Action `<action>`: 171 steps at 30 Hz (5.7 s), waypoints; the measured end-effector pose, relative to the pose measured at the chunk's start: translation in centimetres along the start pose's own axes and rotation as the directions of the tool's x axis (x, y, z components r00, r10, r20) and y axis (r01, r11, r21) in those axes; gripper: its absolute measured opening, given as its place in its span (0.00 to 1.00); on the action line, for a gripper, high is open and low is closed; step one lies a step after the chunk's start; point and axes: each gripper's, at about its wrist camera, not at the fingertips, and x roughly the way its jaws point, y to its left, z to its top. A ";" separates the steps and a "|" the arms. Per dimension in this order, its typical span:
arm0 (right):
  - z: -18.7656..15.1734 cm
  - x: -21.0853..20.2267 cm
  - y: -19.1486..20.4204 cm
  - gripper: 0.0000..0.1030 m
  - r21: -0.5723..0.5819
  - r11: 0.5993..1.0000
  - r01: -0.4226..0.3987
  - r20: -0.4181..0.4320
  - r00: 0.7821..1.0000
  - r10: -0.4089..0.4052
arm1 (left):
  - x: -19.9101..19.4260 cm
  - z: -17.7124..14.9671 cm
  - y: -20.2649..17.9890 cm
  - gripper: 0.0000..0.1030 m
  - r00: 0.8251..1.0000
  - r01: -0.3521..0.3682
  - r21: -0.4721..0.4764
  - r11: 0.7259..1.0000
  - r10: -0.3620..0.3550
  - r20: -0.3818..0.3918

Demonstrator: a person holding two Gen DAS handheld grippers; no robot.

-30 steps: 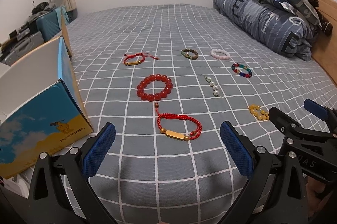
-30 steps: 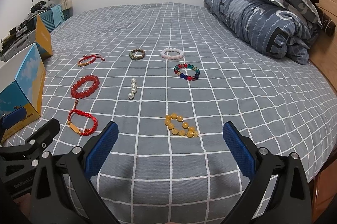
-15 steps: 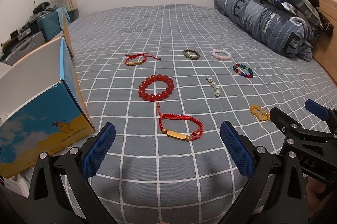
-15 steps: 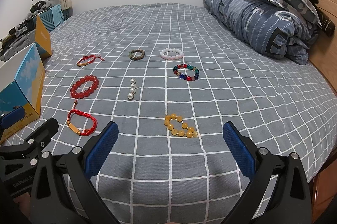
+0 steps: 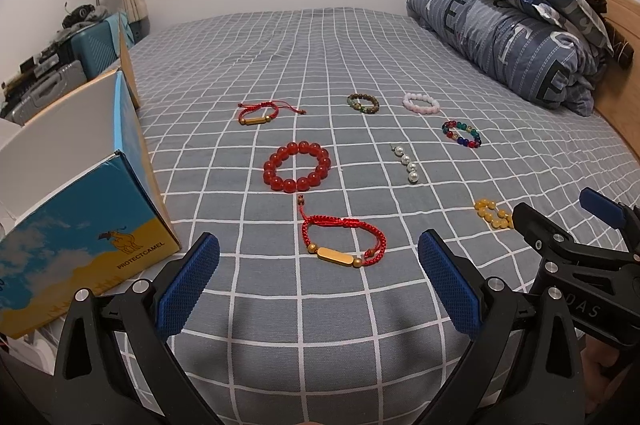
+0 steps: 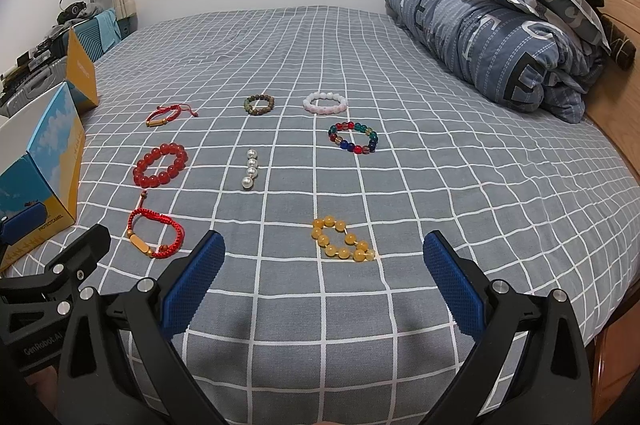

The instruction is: Organize jewelry

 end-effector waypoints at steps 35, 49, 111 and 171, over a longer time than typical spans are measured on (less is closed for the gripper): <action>5.2 -0.9 -1.2 0.93 0.030 0.999 0.021 0.029 0.999 -0.022 | -1.7 5.5 -0.2 0.94 0.999 -0.021 -0.007 1.000 0.021 0.029; 12.7 9.4 -1.7 0.93 0.005 0.999 0.054 -0.072 0.996 -0.054 | 7.2 11.2 1.8 0.94 0.995 -0.045 -0.035 0.998 0.042 -0.092; 11.1 19.5 -4.2 0.18 0.080 0.997 -0.002 -0.259 0.966 0.023 | 14.9 9.1 2.5 0.13 0.981 -0.013 0.004 1.000 0.013 -0.192; 13.9 0.1 14.5 0.18 -0.169 0.962 -0.216 -0.012 0.976 0.217 | -5.3 9.9 14.4 0.13 0.986 -0.157 -0.163 0.974 0.163 0.024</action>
